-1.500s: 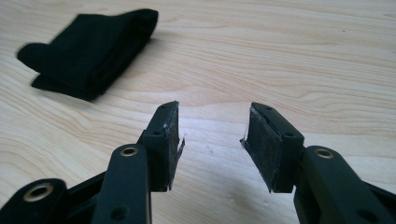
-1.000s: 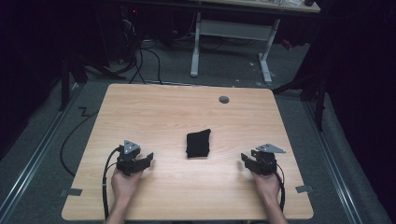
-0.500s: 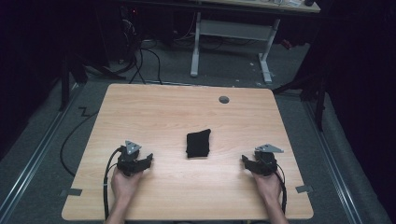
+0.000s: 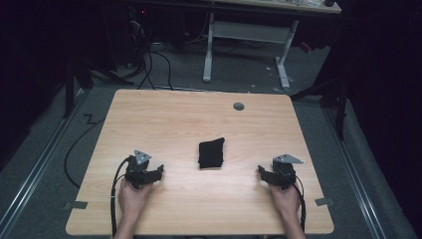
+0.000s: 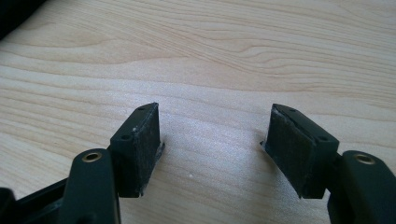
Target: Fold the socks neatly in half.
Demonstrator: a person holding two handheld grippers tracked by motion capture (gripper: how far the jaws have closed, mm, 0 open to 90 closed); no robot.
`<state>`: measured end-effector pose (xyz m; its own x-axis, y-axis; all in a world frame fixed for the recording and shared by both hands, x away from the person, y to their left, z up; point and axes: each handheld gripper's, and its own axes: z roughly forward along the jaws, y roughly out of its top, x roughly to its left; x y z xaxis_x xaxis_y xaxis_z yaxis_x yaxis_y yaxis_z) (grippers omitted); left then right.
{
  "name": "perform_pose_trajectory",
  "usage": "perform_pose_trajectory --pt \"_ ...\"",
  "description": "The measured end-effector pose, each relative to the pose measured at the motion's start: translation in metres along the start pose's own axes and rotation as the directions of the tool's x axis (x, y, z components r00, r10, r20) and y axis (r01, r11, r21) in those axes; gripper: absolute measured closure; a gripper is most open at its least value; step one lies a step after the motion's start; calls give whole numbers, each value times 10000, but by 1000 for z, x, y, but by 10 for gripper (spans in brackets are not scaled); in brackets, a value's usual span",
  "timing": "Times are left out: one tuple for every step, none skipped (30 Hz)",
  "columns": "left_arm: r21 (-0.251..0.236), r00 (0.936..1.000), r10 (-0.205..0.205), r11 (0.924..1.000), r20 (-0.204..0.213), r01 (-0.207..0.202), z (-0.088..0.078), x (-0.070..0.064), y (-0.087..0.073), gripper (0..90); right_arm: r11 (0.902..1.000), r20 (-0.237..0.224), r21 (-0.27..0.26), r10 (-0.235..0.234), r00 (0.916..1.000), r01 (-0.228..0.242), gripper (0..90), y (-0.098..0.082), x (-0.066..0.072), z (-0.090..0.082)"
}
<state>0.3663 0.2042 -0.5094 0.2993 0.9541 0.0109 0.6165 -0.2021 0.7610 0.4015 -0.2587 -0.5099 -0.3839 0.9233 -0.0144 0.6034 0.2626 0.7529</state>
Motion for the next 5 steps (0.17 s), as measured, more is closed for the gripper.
perform_pose_trajectory --pt "5 10000 4 10000 12 -4 0 0 0 288 10000 -2 0 -7 10000 7 349 0 0 0" --pt "3 10000 5 10000 14 -5 0 0 0 285 10000 -8 -1 -10 10000 10 349 0 0 0" --pt "6 10000 8 10000 22 -8 0 0 0 284 10000 -7 3 -7 10000 7 349 0 0 0" --pt "8 10000 14 10000 33 -14 0 0 0 281 10000 -12 0 -18 10000 18 349 0 0 0" --pt "11 10000 18 10000 32 -18 0 0 0 279 10000 -14 -1 -21 10000 21 349 0 0 0"
